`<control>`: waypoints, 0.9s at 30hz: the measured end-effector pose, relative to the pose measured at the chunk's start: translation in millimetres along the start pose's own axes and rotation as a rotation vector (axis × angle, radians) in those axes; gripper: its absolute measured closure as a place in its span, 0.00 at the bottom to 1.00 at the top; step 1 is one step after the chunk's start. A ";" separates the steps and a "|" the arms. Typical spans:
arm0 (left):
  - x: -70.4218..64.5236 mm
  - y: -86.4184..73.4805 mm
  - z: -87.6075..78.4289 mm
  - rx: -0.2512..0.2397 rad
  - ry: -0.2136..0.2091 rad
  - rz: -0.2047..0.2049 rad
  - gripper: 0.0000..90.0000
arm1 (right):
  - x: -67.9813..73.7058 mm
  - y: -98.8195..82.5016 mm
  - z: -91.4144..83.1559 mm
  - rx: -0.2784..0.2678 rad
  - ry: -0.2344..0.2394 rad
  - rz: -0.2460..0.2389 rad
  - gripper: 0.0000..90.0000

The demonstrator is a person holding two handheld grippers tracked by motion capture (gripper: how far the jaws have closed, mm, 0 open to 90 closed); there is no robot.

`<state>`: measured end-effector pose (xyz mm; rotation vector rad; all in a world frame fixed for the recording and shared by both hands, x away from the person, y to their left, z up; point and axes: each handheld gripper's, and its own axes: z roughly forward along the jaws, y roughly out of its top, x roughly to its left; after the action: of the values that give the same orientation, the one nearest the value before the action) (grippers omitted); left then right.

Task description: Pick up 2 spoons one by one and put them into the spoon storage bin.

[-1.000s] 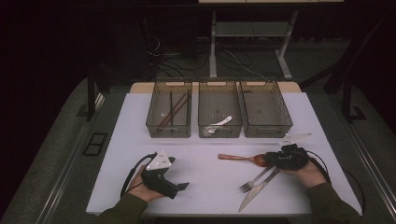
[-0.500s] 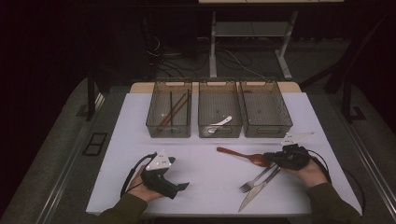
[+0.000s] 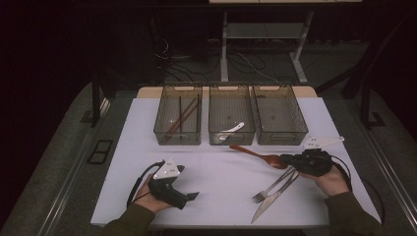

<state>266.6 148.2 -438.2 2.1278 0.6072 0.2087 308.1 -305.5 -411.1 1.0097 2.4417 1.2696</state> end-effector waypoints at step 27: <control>-0.2 -0.5 1.5 0.003 -0.007 -0.002 0.00 | 6.0 27.2 -6.7 -0.114 -0.074 0.032 0.95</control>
<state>266.8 147.3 -439.4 2.1297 0.6063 0.1994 313.4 -295.1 -385.0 1.0496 2.2796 1.3400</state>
